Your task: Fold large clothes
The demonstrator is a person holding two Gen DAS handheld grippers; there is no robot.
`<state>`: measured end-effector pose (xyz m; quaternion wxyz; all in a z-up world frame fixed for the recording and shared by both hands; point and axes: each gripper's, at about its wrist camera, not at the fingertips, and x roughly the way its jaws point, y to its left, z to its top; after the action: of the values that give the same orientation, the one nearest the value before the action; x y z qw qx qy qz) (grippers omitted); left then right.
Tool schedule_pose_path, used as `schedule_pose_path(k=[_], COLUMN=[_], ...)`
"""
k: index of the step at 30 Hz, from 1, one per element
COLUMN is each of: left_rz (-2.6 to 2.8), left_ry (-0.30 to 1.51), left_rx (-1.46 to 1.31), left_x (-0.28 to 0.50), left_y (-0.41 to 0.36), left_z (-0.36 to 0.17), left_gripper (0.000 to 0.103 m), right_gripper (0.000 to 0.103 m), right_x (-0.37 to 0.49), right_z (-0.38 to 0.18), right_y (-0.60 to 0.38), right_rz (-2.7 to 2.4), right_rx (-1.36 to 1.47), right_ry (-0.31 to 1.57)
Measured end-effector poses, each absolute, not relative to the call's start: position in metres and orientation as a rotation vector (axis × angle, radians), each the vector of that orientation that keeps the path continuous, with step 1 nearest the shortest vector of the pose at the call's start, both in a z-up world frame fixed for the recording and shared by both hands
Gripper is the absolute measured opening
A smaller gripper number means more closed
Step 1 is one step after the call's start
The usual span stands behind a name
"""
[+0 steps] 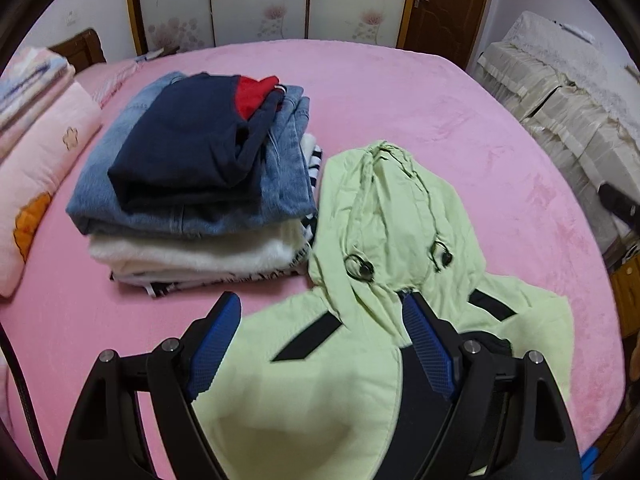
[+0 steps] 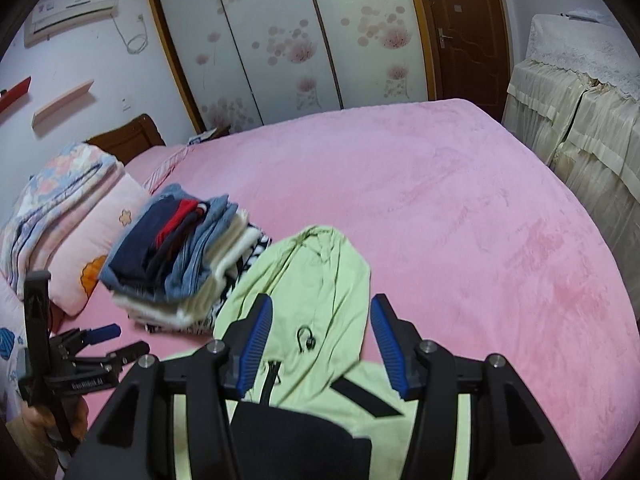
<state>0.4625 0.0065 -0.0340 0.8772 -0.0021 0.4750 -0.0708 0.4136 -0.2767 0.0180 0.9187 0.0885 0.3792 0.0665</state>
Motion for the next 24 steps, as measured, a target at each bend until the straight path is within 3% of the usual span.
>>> schedule_pose_path(k=[7,24], left_rz=[-0.140,-0.261], left_ry=[1.037,1.150], left_rx=[0.018,-0.117], left_x=[0.490,0.537], left_y=[-0.006,-0.034], left_z=[-0.056,-0.176], left_gripper=[0.082,0.081], right_gripper=[0.052,0.052], right_x=[0.465,0.598], right_z=[-0.008,-0.166], right_y=[-0.282,-0.303], right_rz=[0.107,-0.004], right_rx=[0.204,0.349], right_ry=[0.835,1.136])
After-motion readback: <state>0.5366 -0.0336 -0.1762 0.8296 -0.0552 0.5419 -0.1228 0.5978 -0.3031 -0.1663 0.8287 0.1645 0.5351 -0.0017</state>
